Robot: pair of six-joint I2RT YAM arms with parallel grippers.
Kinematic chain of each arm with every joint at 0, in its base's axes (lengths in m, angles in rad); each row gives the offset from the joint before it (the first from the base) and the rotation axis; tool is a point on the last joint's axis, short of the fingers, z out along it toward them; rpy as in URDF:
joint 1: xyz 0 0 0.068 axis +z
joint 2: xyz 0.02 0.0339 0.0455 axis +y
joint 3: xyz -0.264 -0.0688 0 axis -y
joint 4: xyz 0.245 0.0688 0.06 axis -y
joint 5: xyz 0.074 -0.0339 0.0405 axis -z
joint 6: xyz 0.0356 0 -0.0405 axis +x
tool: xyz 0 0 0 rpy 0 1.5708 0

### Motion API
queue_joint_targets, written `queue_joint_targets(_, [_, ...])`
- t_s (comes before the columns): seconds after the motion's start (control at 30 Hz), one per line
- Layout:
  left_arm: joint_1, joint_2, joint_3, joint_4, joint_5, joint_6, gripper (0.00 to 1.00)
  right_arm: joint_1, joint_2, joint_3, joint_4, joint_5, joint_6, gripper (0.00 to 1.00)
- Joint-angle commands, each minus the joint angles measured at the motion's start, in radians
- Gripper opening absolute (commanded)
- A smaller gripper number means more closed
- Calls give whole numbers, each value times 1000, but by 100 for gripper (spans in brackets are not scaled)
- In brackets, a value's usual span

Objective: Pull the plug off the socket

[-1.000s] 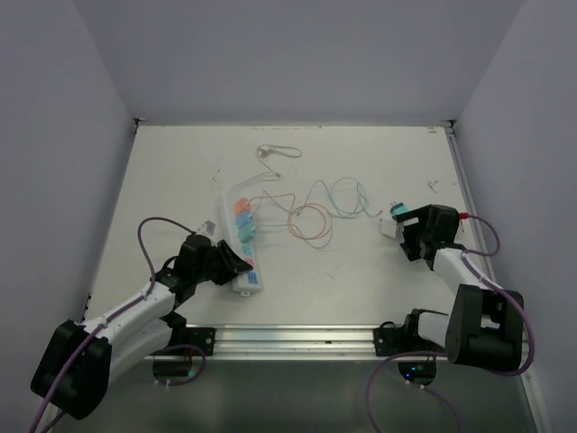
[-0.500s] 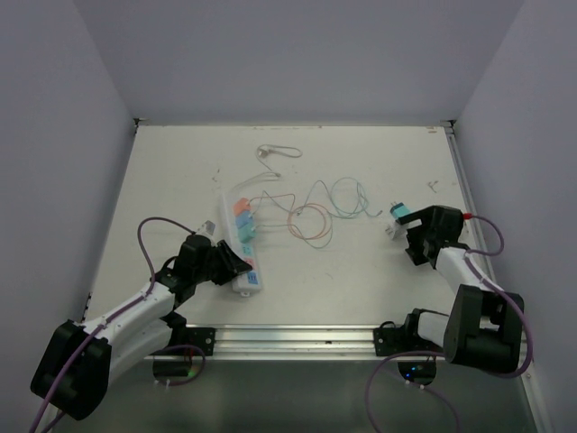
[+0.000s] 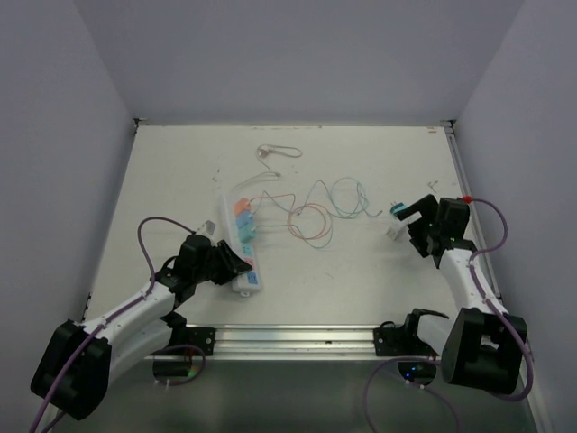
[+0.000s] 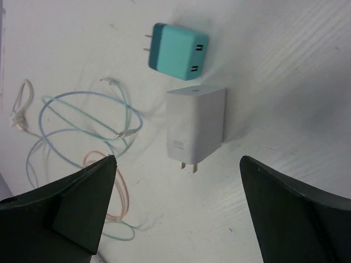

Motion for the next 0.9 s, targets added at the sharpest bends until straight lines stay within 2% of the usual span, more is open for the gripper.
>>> queue_joint_targets(0.0, [6,10,2,-3,-21,72,0,48,-49,70,2,-94,-111,99])
queue_joint_targets(0.13, [6,21,8,-3,-18,77,0,215,-72,96,59,-102,-140,97])
queue_joint_targets(0.23, [6,24,13,-4,-17,77,0,410,-55,104,155,-123,-114,94])
queue_joint_targets(0.53, [6,25,16,-3,-12,75,0,811,129,199,332,-22,-106,87])
queue_joint_targets(0.73, [4,25,16,-4,-9,72,0,976,313,294,404,55,-91,80])
queue_joint_targets(0.87, [4,19,13,-1,-3,67,0,1035,425,351,449,81,-80,75])
